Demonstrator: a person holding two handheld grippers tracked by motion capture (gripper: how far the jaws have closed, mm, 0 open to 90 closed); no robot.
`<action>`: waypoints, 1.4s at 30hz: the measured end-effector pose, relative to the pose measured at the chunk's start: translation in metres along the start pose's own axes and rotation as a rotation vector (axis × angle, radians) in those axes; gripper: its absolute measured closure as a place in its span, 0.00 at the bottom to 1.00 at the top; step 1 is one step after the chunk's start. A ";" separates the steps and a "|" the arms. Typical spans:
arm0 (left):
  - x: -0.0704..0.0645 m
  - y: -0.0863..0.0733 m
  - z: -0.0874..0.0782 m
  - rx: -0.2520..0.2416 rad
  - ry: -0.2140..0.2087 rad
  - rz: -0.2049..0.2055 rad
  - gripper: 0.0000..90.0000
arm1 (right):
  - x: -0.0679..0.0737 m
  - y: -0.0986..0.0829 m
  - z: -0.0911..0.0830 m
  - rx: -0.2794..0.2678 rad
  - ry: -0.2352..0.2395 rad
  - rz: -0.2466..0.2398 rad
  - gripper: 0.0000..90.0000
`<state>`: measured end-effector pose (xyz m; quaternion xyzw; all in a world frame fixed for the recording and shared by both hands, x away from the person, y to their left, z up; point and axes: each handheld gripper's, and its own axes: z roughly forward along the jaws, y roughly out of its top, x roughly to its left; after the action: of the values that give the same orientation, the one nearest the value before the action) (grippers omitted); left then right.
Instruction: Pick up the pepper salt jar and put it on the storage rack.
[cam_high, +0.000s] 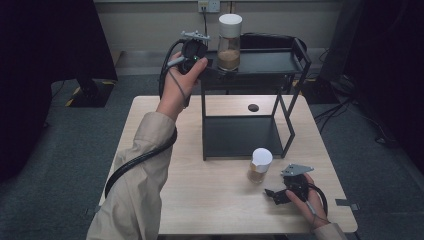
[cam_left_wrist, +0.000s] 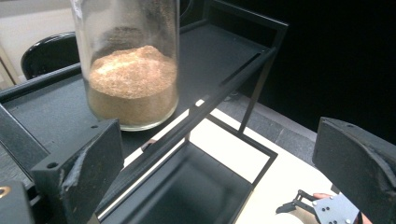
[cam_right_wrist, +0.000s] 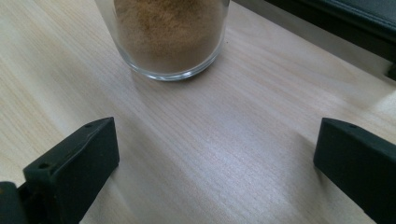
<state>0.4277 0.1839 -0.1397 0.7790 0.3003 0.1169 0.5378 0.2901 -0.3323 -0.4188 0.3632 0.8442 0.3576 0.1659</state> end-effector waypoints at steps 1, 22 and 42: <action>-0.001 -0.001 -0.001 0.001 -0.001 0.002 0.02 | 0.000 0.000 0.000 0.001 -0.001 0.001 0.00; -0.003 -0.041 -0.014 -0.012 -0.010 -0.003 0.02 | 0.000 0.000 0.000 0.000 -0.001 0.002 0.00; 0.003 -0.081 -0.045 -0.007 0.010 -0.014 0.02 | 0.001 0.000 0.000 0.001 -0.001 0.002 0.00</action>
<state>0.3800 0.2401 -0.1960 0.7744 0.3078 0.1181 0.5399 0.2895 -0.3321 -0.4187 0.3644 0.8438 0.3573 0.1660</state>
